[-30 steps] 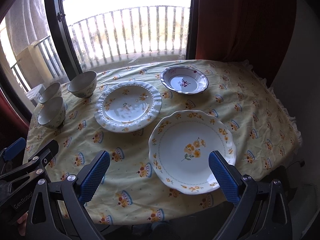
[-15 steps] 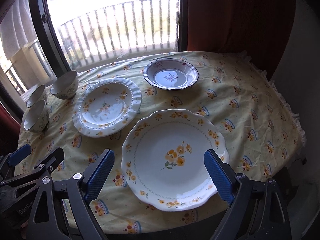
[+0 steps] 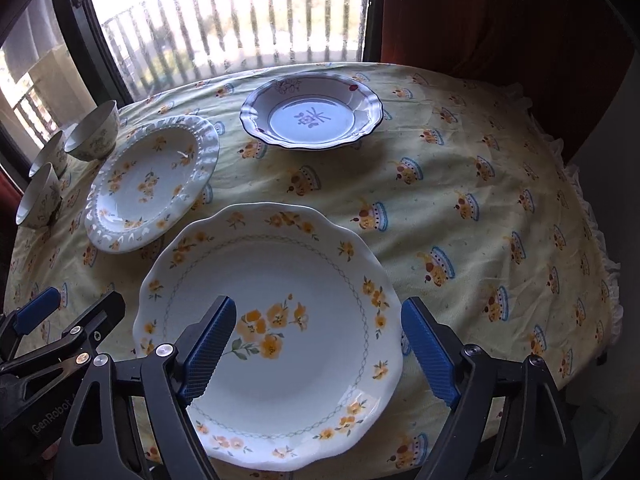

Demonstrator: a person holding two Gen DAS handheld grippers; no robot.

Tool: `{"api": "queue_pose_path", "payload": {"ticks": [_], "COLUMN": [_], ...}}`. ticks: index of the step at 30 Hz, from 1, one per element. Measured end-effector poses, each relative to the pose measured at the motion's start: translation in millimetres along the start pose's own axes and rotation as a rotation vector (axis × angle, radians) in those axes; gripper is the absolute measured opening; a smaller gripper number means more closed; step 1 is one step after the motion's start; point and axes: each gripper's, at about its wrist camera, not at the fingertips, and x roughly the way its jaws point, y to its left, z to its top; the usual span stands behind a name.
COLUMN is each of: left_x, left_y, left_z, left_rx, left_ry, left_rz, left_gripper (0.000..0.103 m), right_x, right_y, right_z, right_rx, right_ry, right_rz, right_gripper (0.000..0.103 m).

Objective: Organize plates and bowls
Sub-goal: 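Close both grippers on the rim of the yellow-flower plate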

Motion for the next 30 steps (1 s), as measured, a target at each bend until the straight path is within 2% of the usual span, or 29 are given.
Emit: {"api": "queue_pose_path", "payload": {"ticks": [8, 13, 20, 24, 30], "left_x": [31.9, 41.4, 51.1, 54.6, 59.2], "left_y": [-14.1, -21.1, -32.6, -35.5, -38.9], "left_z": [-12.4, -14.2, -16.7, -18.4, -16.4], "left_rx": [-0.054, -0.062, -0.079, -0.089, -0.087], "left_ry": [0.078, 0.099, 0.141, 0.149, 0.146], "left_rz": [0.032, 0.037, 0.035, 0.026, 0.038], "left_gripper": [0.085, 0.083, 0.076, 0.074, 0.073], "right_x": [41.7, 48.3, 60.9, 65.9, 73.2], "right_y": [-14.0, -14.5, -27.7, -29.4, -28.1], "right_z": [-1.9, 0.4, 0.1, 0.6, 1.3], "right_rx": [-0.050, -0.108, -0.087, -0.095, -0.109], "right_ry": [0.100, 0.086, 0.140, 0.154, 0.160], "right_rz": [0.025, 0.005, 0.040, 0.064, 0.052], "right_gripper": [0.080, 0.080, 0.078, 0.070, 0.066]}}
